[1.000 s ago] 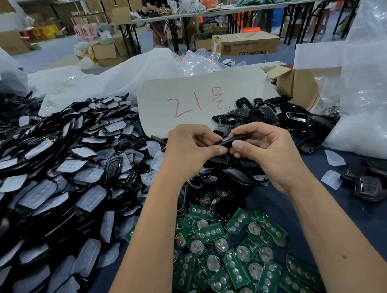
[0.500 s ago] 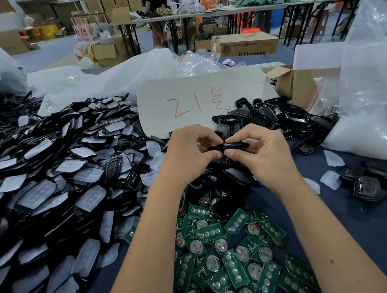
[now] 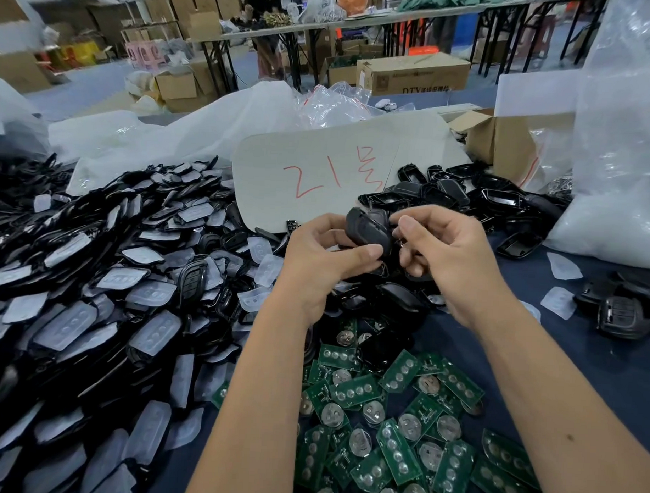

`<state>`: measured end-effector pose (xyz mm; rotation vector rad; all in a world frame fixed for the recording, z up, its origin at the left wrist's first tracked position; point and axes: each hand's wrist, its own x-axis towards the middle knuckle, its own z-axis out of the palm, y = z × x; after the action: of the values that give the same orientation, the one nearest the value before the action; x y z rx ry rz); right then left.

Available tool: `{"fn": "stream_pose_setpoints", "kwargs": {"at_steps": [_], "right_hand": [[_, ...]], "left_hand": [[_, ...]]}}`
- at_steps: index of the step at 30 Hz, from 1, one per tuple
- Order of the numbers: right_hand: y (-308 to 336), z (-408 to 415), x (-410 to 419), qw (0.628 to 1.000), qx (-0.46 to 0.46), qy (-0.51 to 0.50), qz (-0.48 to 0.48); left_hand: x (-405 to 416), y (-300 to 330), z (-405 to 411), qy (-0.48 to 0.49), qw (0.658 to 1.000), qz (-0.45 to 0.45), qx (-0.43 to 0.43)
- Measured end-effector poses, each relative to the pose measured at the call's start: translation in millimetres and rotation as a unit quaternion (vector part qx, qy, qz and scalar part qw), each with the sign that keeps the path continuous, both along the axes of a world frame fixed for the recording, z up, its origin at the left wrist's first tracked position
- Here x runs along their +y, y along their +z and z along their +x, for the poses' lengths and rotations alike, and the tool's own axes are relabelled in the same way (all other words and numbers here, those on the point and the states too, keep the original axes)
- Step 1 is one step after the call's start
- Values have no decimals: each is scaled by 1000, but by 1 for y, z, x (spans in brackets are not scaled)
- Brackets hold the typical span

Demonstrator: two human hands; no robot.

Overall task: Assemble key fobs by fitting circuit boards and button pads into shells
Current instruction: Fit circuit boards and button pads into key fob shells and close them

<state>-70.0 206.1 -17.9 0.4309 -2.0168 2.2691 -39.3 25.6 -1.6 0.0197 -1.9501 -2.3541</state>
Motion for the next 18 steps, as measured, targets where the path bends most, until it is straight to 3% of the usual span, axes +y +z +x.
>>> {"fn": "stream_pose_setpoints", "kwargs": {"at_steps": [6, 18], "right_hand": [[0, 3, -7, 999, -16, 25, 43], [3, 7, -8, 999, -7, 26, 27]], "left_hand": [[2, -1, 0, -67, 991, 117, -28], [2, -2, 1, -79, 991, 107, -19]]}}
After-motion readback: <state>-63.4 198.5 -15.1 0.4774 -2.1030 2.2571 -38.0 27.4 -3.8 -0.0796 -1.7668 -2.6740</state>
